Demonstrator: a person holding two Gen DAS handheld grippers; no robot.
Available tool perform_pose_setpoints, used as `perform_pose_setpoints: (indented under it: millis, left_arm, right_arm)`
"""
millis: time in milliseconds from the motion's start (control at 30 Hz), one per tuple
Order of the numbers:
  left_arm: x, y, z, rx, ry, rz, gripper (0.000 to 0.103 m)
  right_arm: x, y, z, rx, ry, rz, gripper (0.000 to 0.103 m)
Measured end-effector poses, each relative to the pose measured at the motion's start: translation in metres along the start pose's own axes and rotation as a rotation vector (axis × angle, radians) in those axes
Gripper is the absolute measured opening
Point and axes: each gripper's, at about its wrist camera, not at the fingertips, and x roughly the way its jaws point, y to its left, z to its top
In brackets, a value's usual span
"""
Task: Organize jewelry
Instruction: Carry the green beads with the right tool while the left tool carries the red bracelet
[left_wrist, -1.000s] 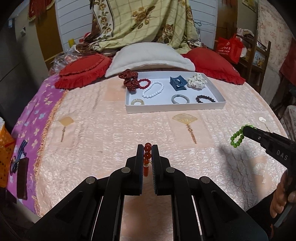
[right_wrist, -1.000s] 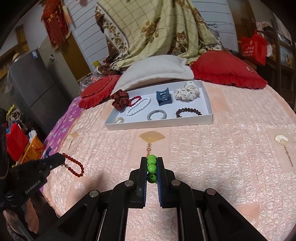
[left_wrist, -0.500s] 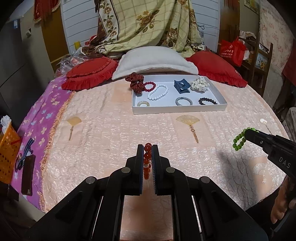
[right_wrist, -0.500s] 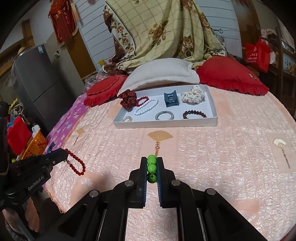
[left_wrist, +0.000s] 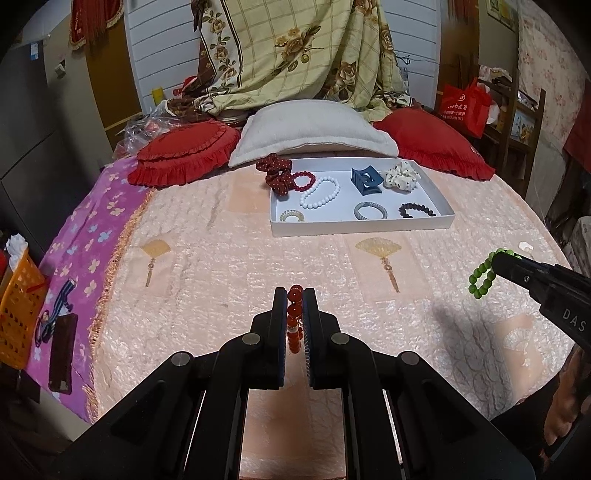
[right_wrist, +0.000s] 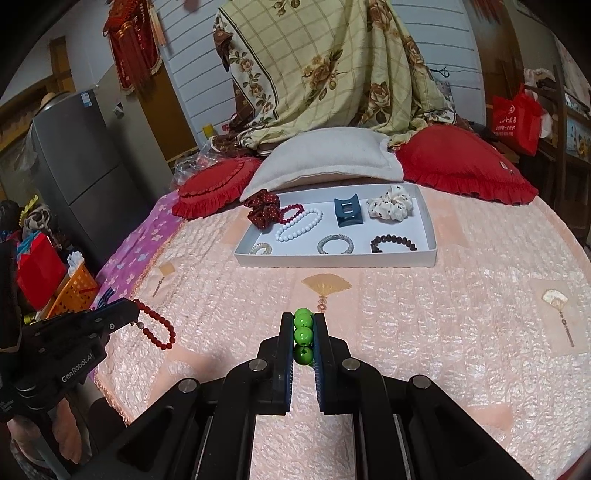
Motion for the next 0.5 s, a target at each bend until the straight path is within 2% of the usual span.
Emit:
perform_pose_setpoints:
  millis: [500]
  left_arm:
    - [0.024, -0.004, 0.017, 0.026, 0.032, 0.003, 0.007]
  right_arm:
    - [0.017, -0.006, 0.011, 0.007, 0.019, 0.000, 0.009]
